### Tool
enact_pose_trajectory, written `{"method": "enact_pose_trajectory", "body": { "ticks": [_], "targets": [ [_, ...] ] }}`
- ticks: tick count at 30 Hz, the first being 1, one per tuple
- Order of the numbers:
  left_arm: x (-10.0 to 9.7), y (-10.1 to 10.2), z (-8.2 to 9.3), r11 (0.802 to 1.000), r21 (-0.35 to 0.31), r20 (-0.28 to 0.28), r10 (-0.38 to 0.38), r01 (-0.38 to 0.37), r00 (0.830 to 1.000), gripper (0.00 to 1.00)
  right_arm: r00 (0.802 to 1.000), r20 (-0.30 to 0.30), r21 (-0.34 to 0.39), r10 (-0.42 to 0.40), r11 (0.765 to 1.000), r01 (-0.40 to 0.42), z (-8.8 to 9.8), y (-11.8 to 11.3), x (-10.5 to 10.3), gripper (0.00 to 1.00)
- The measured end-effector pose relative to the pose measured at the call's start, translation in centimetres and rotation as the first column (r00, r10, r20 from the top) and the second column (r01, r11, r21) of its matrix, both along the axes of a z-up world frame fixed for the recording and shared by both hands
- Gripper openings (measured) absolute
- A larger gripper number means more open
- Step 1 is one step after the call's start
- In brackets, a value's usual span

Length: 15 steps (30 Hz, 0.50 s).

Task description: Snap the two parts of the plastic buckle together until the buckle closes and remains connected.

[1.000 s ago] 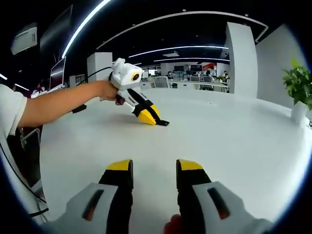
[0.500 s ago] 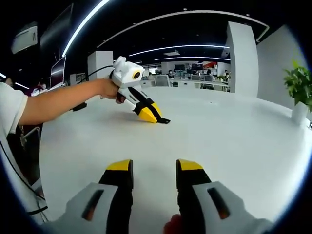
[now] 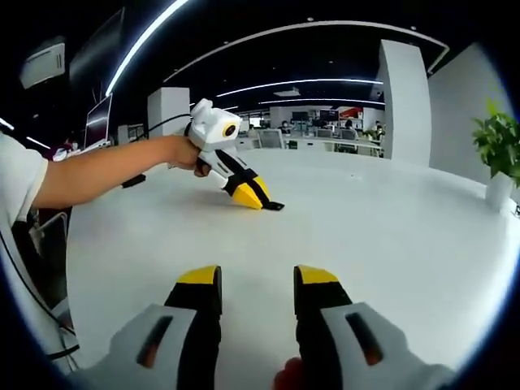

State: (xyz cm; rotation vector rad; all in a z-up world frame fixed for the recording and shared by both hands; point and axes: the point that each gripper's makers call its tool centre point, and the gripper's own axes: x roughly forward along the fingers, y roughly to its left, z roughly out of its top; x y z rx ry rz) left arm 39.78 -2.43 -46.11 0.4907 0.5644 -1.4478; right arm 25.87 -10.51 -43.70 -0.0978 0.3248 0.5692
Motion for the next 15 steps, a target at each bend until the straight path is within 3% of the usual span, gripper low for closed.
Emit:
{"method": "enact_pose_trajectory", "body": {
  "ticks": [9, 15],
  "targets": [
    [0.37, 0.09, -0.01, 1.0, 0.008, -0.001, 0.023, -0.023, 1.0, 0.16, 1.0, 0.013, 0.032, -0.005, 0.999, 0.005, 0.47, -0.13, -0.02, 0.35],
    [0.0, 0.07, -0.03, 1.0, -0.005, -0.011, -0.001, 0.001, 1.0, 0.22, 1.0, 0.017, 0.038, -0.004, 0.999, 0.003, 0.57, -0.09, -0.05, 0.35]
  ]
}}
